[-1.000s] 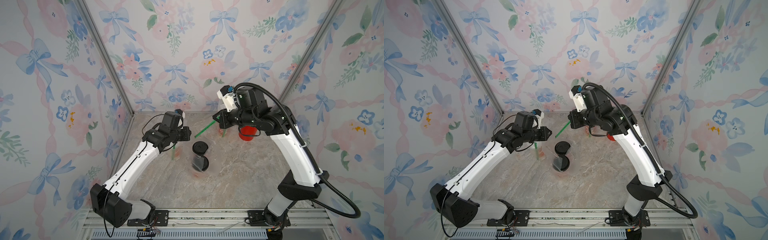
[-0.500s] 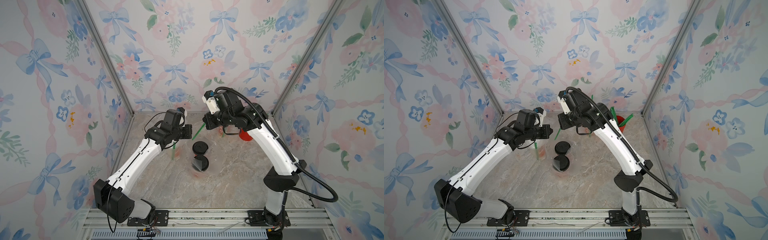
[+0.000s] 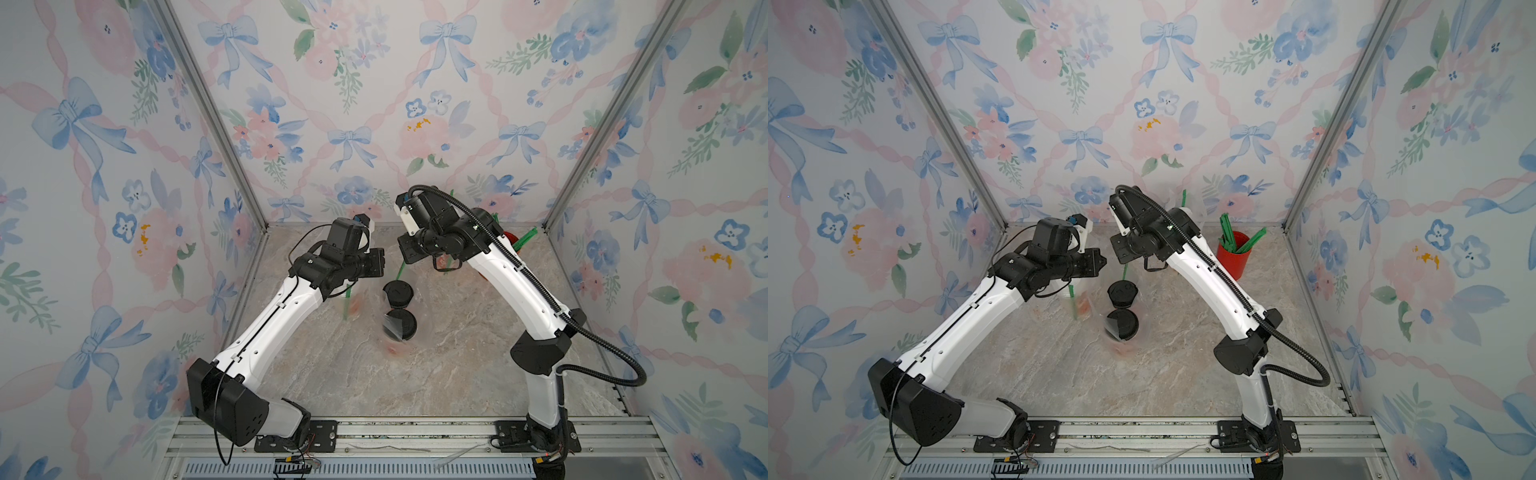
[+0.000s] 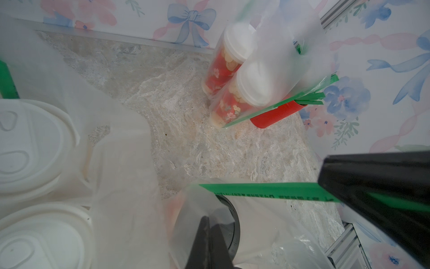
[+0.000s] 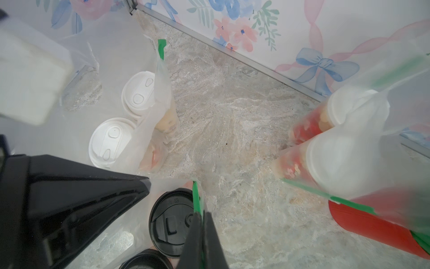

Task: Pack milk tea into plastic carrier bags
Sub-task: Place the straw in the plastic carrier bag.

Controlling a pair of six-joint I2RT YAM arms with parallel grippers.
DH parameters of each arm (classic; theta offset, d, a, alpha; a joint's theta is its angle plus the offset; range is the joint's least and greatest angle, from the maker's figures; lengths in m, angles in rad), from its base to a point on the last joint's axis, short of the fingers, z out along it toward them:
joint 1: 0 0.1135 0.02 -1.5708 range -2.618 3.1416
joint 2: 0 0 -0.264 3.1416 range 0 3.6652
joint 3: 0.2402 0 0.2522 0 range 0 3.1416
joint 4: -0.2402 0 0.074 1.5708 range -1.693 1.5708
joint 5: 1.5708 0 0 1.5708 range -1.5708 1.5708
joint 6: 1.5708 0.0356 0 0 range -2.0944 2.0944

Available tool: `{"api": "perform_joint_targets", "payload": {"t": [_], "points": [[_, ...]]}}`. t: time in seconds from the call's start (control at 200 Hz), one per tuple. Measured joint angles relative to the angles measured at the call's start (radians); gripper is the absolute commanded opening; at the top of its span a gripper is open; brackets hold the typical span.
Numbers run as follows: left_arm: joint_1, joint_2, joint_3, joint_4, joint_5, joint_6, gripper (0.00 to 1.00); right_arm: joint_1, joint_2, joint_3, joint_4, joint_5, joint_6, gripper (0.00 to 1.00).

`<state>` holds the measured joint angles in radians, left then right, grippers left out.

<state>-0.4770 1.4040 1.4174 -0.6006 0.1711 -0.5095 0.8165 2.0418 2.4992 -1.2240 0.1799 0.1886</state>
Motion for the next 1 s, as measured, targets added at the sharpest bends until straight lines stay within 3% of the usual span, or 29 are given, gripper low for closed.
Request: {"api": "perform_joint_targets", "payload": {"t": [0.25, 0.625, 0.75, 0.875, 1.0], "points": [[0.001, -0.019, -0.038, 0.002, -0.031, -0.014, 0.16, 0.021, 0.080, -0.021, 0.014, -0.011, 0.000, 0.02], [0.023, -0.162, -0.103, 0.003, -0.071, -0.032, 0.26, 0.023, 0.123, -0.146, 0.075, -0.011, 0.001, 0.07], [0.027, -0.189, -0.116, 0.003, -0.071, -0.042, 0.28, 0.023, 0.123, -0.159, 0.084, -0.015, 0.002, 0.13], [0.027, -0.197, -0.120, 0.003, -0.067, -0.045, 0.32, 0.023, 0.123, -0.158, 0.083, -0.018, 0.002, 0.27], [0.027, -0.201, -0.132, 0.003, -0.047, -0.057, 0.37, 0.023, 0.123, -0.122, 0.060, -0.022, 0.005, 0.34]]}}
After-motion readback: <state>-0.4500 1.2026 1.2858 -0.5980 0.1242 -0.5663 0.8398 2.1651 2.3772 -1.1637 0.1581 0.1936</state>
